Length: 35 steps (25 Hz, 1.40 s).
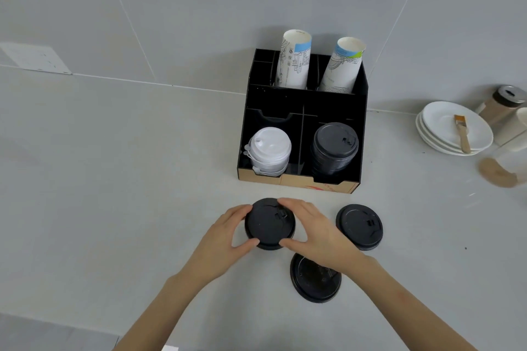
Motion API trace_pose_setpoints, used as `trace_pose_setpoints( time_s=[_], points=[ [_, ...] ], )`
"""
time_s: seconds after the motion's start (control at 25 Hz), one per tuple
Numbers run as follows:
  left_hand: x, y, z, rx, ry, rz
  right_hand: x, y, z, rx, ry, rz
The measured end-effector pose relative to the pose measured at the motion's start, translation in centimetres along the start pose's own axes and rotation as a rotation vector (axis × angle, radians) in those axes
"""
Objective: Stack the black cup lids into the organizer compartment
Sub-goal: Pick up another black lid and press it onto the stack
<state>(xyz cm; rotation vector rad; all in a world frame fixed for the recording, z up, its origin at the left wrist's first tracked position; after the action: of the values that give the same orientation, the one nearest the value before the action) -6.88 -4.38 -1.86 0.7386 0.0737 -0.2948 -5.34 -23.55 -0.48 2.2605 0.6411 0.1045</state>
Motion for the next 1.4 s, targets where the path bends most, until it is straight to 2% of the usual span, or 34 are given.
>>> trace_pose_setpoints(
  time_s=[0.4,0.76,1.2,1.4],
  points=[
    [6.9,2.1,7.0,0.007,-0.223,0.028,0.5,7.4,0.9,-0.039,-0.034,0.275],
    [13.3,2.4,10.8,0.158,-0.298,0.019,2.8,12.3,2.5,-0.134,-0.081,0.407],
    [17.9,0.5,11.5,0.160,-0.321,-0.058,4.5,12.4,5.2,-0.094,-0.221,0.521],
    [18.9,-0.2,11.0,0.173,-0.317,-0.138,4.5,11.4,6.0,-0.060,-0.285,0.520]
  ],
)
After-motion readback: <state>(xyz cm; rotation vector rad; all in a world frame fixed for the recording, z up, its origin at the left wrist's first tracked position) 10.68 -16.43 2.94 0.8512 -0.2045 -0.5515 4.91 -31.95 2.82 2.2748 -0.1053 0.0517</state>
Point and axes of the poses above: each hand's wrist, its own x-axis towards the middle knuckle, its own y-axis out of the back of the hand, z = x × y, the point moved 1 cm from there along x, towards the middle knuckle, and after that the axes turned 2 degrees about y, right-handed, at the moved point
